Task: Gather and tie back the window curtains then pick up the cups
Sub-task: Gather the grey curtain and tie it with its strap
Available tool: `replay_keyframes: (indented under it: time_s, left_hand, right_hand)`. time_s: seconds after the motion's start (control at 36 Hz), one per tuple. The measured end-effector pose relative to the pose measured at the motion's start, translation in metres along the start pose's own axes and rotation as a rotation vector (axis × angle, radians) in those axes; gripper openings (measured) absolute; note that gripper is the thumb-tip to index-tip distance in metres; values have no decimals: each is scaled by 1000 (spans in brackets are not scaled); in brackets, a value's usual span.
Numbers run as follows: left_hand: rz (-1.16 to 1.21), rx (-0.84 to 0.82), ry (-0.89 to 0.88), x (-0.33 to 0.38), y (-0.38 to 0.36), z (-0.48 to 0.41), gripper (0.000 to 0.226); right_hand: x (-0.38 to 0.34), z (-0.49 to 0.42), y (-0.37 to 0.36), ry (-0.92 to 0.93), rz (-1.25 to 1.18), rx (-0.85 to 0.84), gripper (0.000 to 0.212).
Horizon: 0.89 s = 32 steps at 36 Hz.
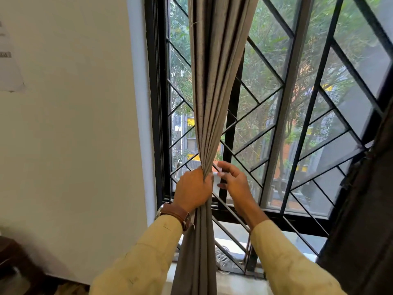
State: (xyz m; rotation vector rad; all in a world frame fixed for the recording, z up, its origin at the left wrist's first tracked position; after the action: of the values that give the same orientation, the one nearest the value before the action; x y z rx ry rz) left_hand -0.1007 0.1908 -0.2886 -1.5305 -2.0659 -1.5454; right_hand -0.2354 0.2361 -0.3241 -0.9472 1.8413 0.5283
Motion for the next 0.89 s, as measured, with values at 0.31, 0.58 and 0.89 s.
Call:
replay_keyframes:
  time_s: [0.31,0.58,0.89]
  left_hand:
    - [90,-45,-35,-4,6,3,25]
    - [61,-85,-63,-4,12,0,23]
    - [-40,29,-34,-1,28,-14,35]
  right_hand:
    - [-34,-37,-21,-97,208,-549,39]
    - [-38,-45,-20,-146,612,-806,26]
    - [-43,-53,5,12,798,-624,26]
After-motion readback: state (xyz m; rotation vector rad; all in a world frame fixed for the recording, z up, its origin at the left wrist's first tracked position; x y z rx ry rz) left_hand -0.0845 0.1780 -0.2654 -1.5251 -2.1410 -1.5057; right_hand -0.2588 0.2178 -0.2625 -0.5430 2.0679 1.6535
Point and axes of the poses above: each hand's wrist, its own z-axis away from the middle knuckle, its own y-axis out of the back of the hand, x = y × z, the point moved 4 cm from there along -z, towards the middle knuckle, and after that the axes turned 10 degrees about y, right-handed, at the moved point
